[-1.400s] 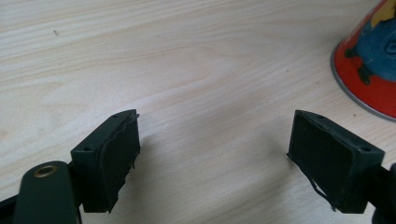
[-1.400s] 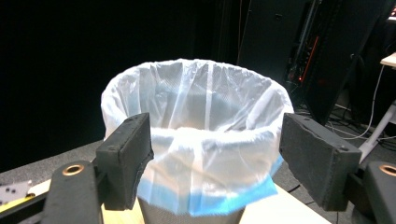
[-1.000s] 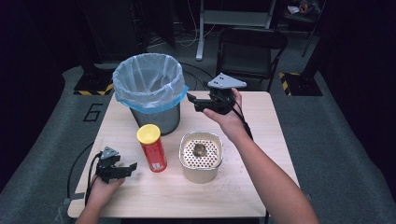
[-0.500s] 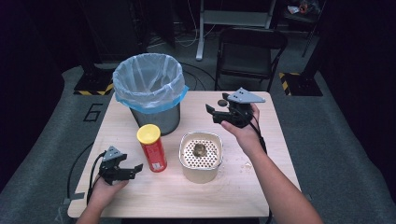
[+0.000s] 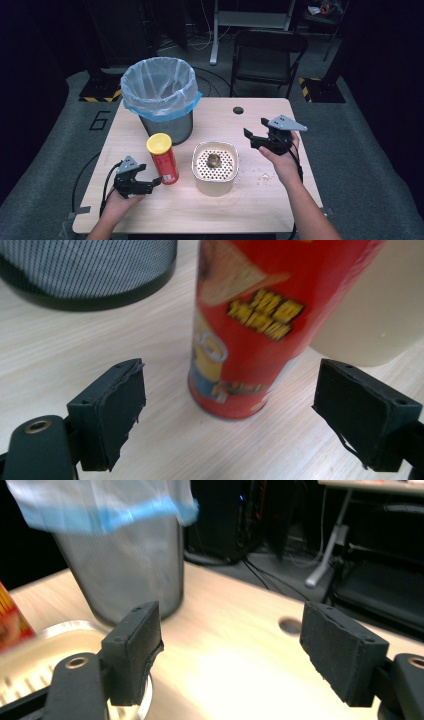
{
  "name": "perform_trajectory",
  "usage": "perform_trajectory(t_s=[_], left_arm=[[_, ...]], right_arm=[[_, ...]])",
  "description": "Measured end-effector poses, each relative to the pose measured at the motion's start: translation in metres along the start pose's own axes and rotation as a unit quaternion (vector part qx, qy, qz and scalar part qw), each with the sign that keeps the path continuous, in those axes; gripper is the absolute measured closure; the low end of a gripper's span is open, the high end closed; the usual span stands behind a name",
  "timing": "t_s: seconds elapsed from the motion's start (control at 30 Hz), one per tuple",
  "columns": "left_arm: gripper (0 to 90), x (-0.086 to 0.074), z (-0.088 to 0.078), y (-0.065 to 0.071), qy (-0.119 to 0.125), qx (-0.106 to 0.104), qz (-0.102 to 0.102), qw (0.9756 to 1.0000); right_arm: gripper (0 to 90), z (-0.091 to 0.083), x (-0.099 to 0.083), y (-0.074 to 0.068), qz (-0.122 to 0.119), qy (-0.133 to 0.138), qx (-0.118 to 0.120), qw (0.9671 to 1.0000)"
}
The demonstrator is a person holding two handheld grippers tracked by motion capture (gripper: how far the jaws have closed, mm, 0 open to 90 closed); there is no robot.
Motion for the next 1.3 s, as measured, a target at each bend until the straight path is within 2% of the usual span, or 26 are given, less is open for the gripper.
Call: perform_trajectory(t_s=[0.03,0.13,0.17,0.27,0.33,0.43,0.53,0.6,0.67,0.73,0.77,0.8,0.87,0.93,1.0,1.1,1.2,1.3], left_arm=[[12.6,0.003,0.0,0.002,0.002,-0.006,-0.005,1.0],[12.4,0.006,0.001,0.004,0.01,-0.007,-0.007,0.9999],[12.2,0.008,0.002,0.006,0.01,-0.011,-0.006,0.9999],[11.8,0.011,0.004,0.007,0.016,-0.007,-0.003,0.9998],[11.8,0.014,0.008,0.009,0.014,-0.007,-0.018,0.9997],[11.9,0.017,0.011,0.011,0.016,-0.007,-0.029,0.9994],[12.7,0.017,0.017,0.014,0.012,-0.009,-0.025,0.9996],[12.7,0.016,0.02,0.015,0.005,-0.008,-0.015,0.9998],[12.7,0.016,0.022,0.016,0.007,-0.006,-0.015,0.9998],[13.5,0.016,0.026,0.016,0.011,0.001,0.001,0.9999],[13.7,0.016,0.028,0.017,0.011,0.002,-0.005,0.9999],[13.8,0.016,0.029,0.016,0.015,0.006,0.005,0.9999],[14.3,0.014,0.032,0.017,0.016,0.01,0.01,0.9998],[15.2,0.014,0.033,0.017,0.014,0.008,0.011,0.9998],[17.0,0.014,0.037,0.019,0.015,0.013,0.025,0.9995],[21.6,0.013,0.039,0.018,0.017,0.02,0.026,0.9993],[21.9,0.012,0.039,0.018,0.02,0.02,0.027,0.9992],[22.9,0.012,0.036,0.02,0.019,0.028,0.038,0.9987]], right_arm=[[24.3,-0.004,-0.013,0.002,0.003,-0.006,-0.009,0.9999],[24.3,-0.006,-0.023,0.004,0.009,-0.009,-0.011,0.9999],[24.3,-0.009,-0.032,0.005,0.016,-0.013,-0.013,0.9997],[24.3,-0.013,-0.037,0.005,0.013,-0.011,-0.018,0.9997],[24.3,-0.021,-0.045,0.003,0.016,-0.007,-0.023,0.9996],[24.3,-0.026,-0.054,0.001,0.015,-0.015,-0.023,0.9995],[24.3,-0.029,-0.064,0.001,0.01,-0.019,-0.028,0.9994],[24.3,-0.031,-0.071,0.001,0.01,-0.019,-0.037,0.9991],[24.3,-0.03,-0.081,0.002,0.007,-0.024,-0.044,0.9987],[24.3,-0.029,-0.09,0.003,0.008,-0.035,-0.048,0.9982],[24.3,-0.028,-0.094,0.004,0.008,-0.04,-0.048,0.998],[24.3,-0.028,-0.097,0.005,0.01,-0.043,-0.048,0.9979],[24.4,-0.028,-0.103,0.006,0.012,-0.048,-0.05,0.9975],[24.3,-0.028,-0.106,0.007,0.014,-0.051,-0.051,0.9973],[24.6,-0.028,-0.113,0.011,0.024,-0.057,-0.051,0.9968],[24.9,-0.027,-0.119,0.014,0.037,-0.057,-0.053,0.9962],[25.0,-0.026,-0.122,0.015,0.035,-0.065,-0.052,0.9959],[25.0,-0.023,-0.126,0.015,0.031,-0.075,-0.053,0.9953]])
Point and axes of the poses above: each handheld gripper's, and its own axes: z roughly forward along the jaws, x roughly out of its top, y roughly to its right, the point moved 4 cm from there along z, roughly forward along the jaws, and after that the axes turned 8 degrees about x, right-handed, at the moved point
